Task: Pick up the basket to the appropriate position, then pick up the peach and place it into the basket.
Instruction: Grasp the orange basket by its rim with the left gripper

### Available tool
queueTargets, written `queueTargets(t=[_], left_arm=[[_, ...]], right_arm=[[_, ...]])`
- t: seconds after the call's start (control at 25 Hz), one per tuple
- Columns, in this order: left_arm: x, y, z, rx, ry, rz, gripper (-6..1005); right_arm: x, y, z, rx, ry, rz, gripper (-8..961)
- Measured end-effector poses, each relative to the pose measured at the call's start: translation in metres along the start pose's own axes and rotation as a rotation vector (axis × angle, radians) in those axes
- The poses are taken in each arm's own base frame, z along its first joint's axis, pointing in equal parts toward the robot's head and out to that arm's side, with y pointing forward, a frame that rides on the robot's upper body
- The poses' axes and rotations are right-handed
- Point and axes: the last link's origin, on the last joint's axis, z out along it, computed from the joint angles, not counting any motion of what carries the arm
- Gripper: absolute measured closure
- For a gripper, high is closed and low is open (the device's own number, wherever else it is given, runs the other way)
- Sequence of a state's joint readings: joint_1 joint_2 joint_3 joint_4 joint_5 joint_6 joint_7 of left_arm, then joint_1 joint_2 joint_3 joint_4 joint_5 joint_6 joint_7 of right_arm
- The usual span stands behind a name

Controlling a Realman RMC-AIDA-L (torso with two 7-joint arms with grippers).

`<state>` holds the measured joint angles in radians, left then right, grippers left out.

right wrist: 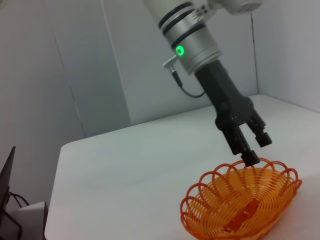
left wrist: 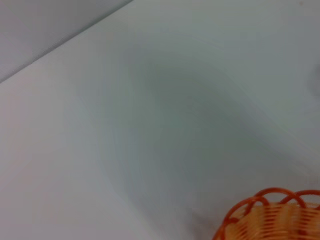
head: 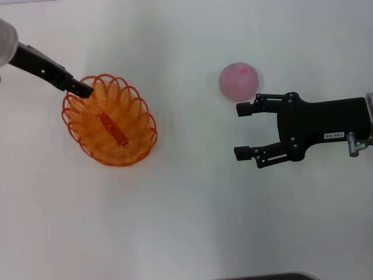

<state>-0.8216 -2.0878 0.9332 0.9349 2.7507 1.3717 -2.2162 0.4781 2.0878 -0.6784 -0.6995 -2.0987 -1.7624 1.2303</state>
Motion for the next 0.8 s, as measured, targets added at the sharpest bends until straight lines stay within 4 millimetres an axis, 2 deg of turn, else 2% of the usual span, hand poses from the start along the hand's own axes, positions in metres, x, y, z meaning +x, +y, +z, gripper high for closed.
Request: queueTargets(t=[0.36, 0.8], left_arm=[[0.024, 0.008, -0.005, 0.044, -0.099, 0.058, 128], [0.028, 0.012, -0.003, 0.055, -0.119, 0.094, 127]], right_arm=[[-0.001, 0.000, 0.002, -0.009, -0.004, 0.002, 6], [-0.001, 0.000, 0.003, -0.011, -0.004, 0.000, 7]])
